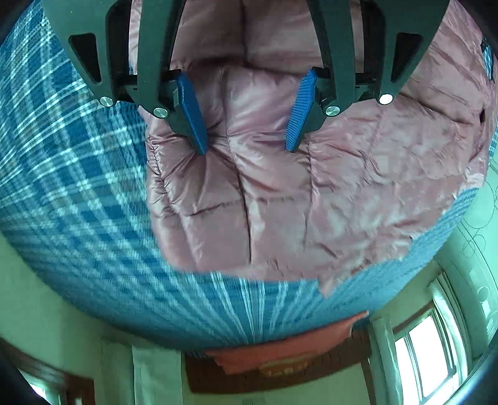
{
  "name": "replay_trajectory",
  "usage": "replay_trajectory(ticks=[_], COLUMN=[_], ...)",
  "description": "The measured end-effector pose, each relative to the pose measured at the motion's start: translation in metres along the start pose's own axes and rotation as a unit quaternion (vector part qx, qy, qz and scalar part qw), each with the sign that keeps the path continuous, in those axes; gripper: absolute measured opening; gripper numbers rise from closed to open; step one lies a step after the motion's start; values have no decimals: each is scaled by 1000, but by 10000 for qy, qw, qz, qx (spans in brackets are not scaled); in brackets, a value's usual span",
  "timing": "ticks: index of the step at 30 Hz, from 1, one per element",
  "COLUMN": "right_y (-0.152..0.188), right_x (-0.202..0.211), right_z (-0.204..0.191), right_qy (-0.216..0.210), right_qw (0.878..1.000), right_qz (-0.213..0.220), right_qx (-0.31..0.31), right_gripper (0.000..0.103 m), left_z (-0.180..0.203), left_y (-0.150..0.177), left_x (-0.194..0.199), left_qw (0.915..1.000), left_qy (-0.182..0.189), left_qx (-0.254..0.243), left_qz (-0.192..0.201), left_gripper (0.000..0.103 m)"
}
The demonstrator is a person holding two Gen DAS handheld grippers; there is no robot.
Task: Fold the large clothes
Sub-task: 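Lift the held sleeve with the right gripper and fold it across the jacket body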
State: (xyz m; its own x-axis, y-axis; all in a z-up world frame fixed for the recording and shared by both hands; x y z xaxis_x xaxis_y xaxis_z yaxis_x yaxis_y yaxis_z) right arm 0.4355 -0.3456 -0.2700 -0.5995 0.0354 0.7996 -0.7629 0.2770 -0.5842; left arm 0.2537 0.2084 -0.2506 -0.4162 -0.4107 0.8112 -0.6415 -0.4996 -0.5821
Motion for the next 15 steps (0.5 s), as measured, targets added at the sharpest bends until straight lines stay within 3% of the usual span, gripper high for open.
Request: replay_trajectory(ticks=[2, 8, 10, 13, 15], right_y=[-8, -60, -53, -59, -72], right_x=[5, 7, -30, -33, -21], right_z=[-6, 7, 20, 20, 12], right_qy=[104, 256, 305, 390, 279], right_qw=[9996, 9982, 9994, 9992, 9995], right_qz=[-65, 544, 19, -36, 168], right_qx=[244, 40, -147, 4, -4], right_gripper=[51, 54, 54, 55, 55], left_z=[0, 0, 1, 1, 1], left_y=[0, 1, 1, 0, 1], left_x=[0, 0, 0, -1, 0], left_qw=[10000, 10000, 10000, 10000, 10000], left_qy=[4, -3, -1, 2, -6], left_qx=[2, -3, -1, 1, -4], left_qz=[3, 9, 9, 11, 10], left_gripper=[101, 101, 101, 101, 101])
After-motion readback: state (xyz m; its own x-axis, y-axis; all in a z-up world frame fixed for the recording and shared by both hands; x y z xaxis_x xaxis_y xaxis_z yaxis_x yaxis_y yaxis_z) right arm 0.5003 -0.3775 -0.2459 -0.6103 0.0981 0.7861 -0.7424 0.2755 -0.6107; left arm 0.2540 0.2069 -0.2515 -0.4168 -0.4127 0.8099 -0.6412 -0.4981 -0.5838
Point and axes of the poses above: each gripper's, at about its wrist camera, not at the fingertips, and x roughly against the way its jaws point, z to its right, y to its underside, the point moved 10 cm from there along -x, roughly the way its jaws point
